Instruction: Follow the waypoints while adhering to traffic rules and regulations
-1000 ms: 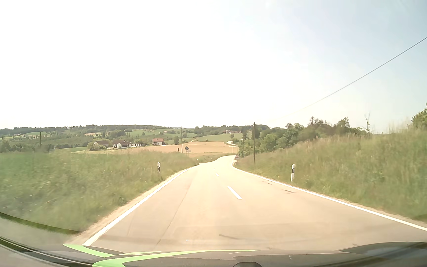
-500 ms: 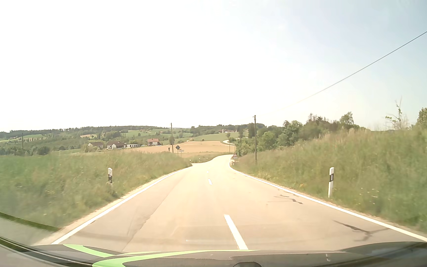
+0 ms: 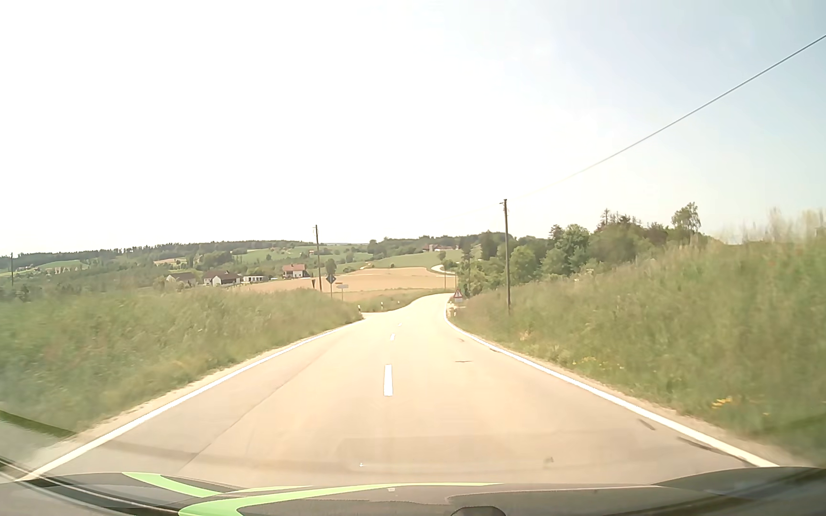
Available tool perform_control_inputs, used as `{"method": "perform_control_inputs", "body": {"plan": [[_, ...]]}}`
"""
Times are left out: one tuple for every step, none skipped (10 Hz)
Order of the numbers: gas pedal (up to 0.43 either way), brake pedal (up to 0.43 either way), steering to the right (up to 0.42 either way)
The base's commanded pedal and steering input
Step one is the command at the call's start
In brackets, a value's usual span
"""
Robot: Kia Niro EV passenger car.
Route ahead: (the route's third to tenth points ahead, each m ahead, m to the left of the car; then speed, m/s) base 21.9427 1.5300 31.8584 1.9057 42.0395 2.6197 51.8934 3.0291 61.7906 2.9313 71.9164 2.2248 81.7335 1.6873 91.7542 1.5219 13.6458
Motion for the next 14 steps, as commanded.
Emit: {"method": "perform_control_inputs", "body": {"plan": [[0.000, 0.000, -0.009], [0.000, 0.000, -0.010], [0.000, 0.000, -0.010], [0.000, 0.000, -0.010], [0.000, 0.000, -0.010], [0.000, 0.000, -0.010], [0.000, 0.000, -0.010], [0.000, 0.000, -0.010], [0.000, 0.000, -0.009], [0.000, 0.000, -0.008], [0.000, 0.000, -0.008], [0.000, 0.000, -0.007], [0.000, 0.000, -0.005], [0.000, 0.000, -0.004]]}}
